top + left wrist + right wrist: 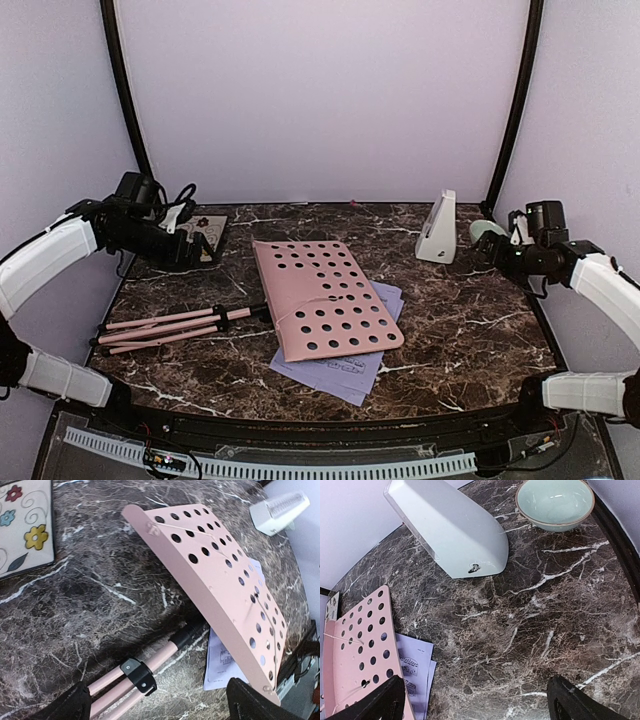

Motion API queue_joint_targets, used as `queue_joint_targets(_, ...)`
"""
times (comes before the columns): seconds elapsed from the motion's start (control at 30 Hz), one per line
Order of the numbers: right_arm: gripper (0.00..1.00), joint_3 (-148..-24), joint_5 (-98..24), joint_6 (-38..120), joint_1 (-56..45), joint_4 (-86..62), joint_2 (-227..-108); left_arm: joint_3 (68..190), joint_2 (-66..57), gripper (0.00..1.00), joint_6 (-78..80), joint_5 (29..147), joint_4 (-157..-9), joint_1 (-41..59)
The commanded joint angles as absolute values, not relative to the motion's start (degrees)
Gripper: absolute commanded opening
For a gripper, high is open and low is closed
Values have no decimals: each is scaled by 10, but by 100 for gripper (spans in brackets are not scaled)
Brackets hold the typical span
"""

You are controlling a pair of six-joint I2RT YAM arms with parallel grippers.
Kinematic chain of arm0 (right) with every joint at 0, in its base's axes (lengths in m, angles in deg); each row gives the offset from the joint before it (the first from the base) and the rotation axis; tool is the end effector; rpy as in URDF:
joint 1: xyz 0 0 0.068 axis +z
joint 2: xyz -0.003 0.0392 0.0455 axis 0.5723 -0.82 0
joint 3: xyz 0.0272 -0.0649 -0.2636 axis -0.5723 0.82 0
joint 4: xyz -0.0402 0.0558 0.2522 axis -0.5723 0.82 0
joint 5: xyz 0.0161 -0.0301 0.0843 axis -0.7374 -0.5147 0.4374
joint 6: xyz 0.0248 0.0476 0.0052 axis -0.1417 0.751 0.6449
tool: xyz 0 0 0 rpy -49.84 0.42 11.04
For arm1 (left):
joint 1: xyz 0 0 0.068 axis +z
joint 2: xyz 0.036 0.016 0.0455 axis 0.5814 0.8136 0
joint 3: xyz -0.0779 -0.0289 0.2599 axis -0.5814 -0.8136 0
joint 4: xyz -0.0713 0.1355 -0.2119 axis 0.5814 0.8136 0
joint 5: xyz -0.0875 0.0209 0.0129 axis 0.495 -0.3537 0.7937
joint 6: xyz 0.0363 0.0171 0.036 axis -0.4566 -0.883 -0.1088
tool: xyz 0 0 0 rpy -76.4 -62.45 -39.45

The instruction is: Set up the instrument practice props

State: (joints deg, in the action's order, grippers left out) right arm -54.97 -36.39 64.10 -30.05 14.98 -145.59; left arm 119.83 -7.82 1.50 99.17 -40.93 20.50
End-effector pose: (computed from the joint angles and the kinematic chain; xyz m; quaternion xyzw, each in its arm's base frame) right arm 0.2161 0.0232 0.2652 0.1687 0.8944 0.1809 0.3725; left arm 0.2485 -0.0790 0.3047 0.0868 0.9207 -0.2339 0.3002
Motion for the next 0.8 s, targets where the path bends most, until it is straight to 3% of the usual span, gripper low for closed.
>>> queue_joint_targets(0.0,100,-534,-336,651,-303,99,-1435,1167,-101,95,-79,1034,-375,185)
queue_joint_targets(0.4,99,-540,-284,660,-304,53,-1443,1136,-97,78,-228,1007,-355,126)
queue_joint_targets(0.77,100,-549,-277,655,-304,62,-1452,1101,-63,60,-372,1031,-464,112)
